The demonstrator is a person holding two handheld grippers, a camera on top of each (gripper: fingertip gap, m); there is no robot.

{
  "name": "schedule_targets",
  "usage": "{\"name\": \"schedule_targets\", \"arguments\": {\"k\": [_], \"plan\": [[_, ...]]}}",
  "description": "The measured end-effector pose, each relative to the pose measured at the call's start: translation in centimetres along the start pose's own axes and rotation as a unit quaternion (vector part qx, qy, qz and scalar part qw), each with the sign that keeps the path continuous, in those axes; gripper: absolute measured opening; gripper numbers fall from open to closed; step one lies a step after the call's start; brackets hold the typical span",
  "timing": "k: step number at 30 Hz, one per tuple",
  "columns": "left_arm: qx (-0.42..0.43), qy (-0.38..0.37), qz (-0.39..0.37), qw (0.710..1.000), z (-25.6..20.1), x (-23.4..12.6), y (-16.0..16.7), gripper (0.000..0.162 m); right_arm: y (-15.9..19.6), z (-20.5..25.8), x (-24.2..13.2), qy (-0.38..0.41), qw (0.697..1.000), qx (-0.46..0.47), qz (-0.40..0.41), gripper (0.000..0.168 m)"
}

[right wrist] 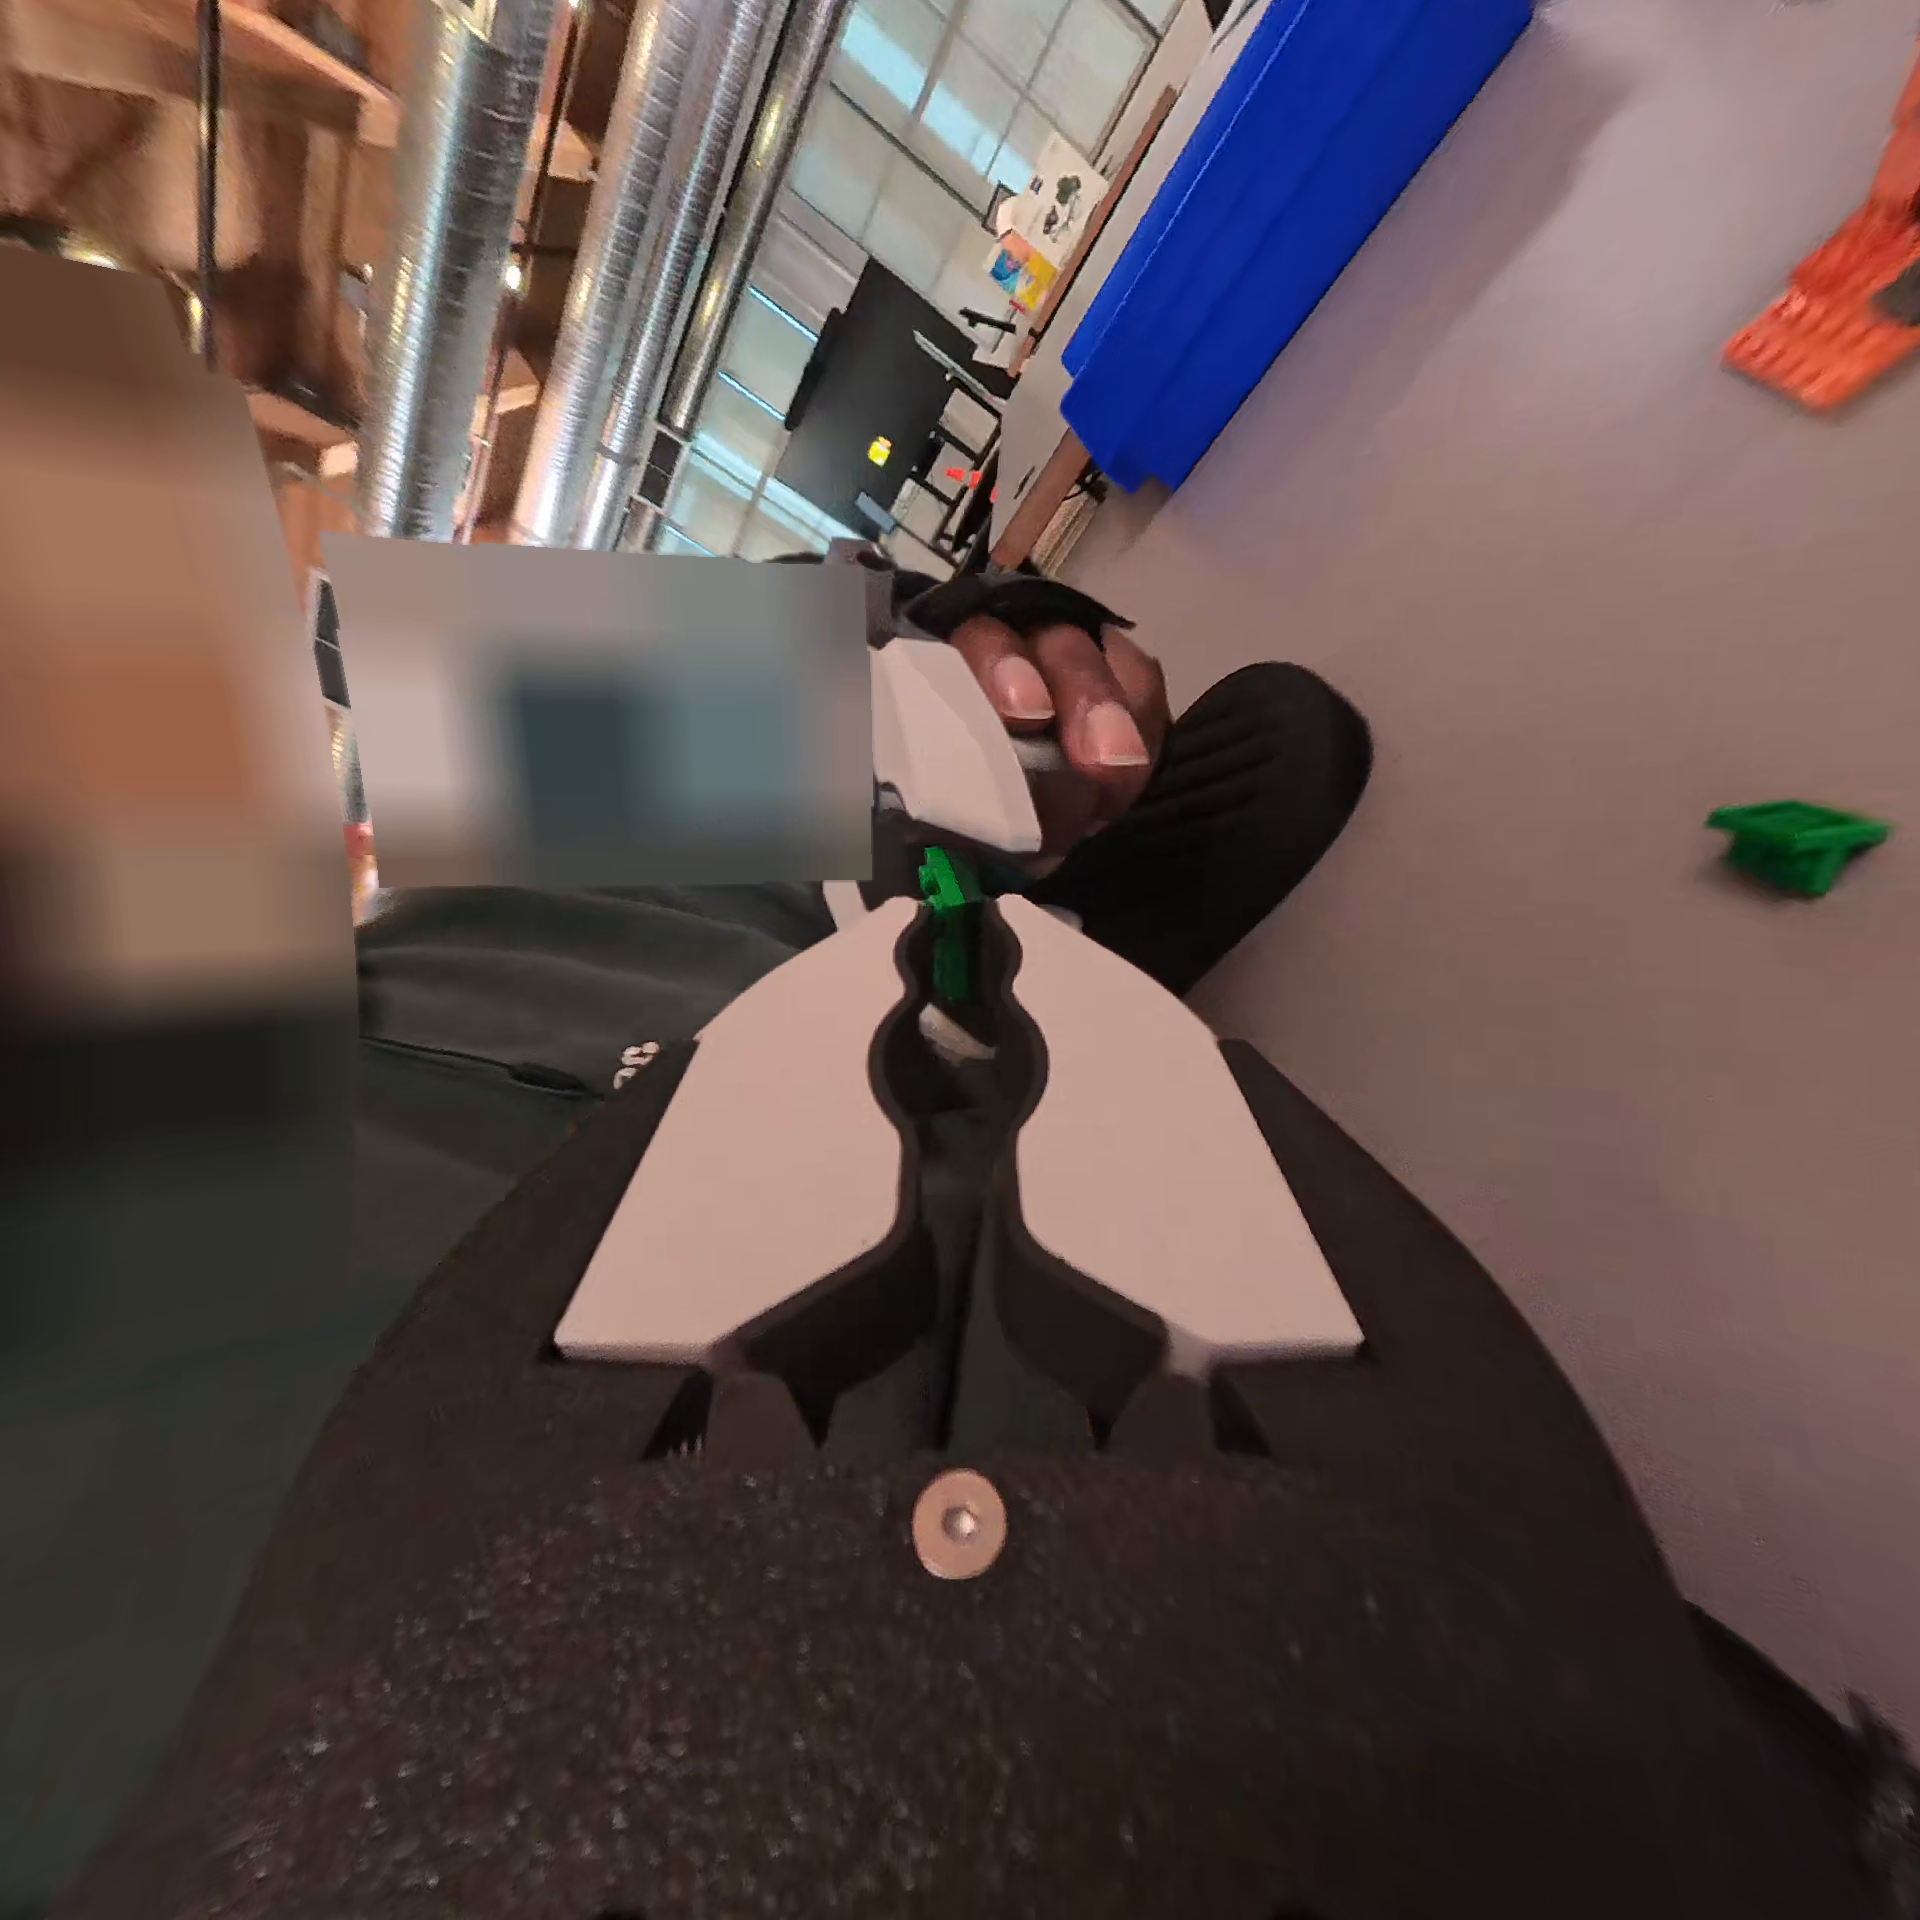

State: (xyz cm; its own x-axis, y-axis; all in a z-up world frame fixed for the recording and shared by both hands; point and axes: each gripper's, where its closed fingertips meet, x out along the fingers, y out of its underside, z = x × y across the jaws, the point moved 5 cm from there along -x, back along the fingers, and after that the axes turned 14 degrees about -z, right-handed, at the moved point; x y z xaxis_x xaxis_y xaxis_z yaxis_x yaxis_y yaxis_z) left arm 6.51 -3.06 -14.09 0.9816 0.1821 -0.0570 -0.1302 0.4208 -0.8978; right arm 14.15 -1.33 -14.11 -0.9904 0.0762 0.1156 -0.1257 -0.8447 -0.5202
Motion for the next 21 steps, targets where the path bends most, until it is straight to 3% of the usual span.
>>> {"name": "schedule_targets", "arguments": {"k": [1, 9, 15, 21], "plan": [[0.013, -0.001, 0.002, 1.0, -0.1, 0.0, 0.1, 0.028, 0.1, 0.0, 0.1, -0.002, 1.0, 0.01, 0.004, 0.008], [0.028, 0.003, 0.023, 0.999, -0.4, -0.1, 0.5, 0.027, 0.5, -0.6, 0.1, 0.001, 1.0, 0.026, 0.015, 0.009], [-0.007, -0.012, 0.059, 0.998, 0.1, -0.2, 1.3, 0.027, 0.1, 0.0, -0.5, 0.074, 0.977, -0.196, 0.035, 0.012], [0.024, -0.015, 0.072, 0.997, -0.1, 0.2, 1.3, 0.027, 0.3, -0.2, -0.4, 0.131, 0.966, -0.22, 0.03, 0.013]]}}
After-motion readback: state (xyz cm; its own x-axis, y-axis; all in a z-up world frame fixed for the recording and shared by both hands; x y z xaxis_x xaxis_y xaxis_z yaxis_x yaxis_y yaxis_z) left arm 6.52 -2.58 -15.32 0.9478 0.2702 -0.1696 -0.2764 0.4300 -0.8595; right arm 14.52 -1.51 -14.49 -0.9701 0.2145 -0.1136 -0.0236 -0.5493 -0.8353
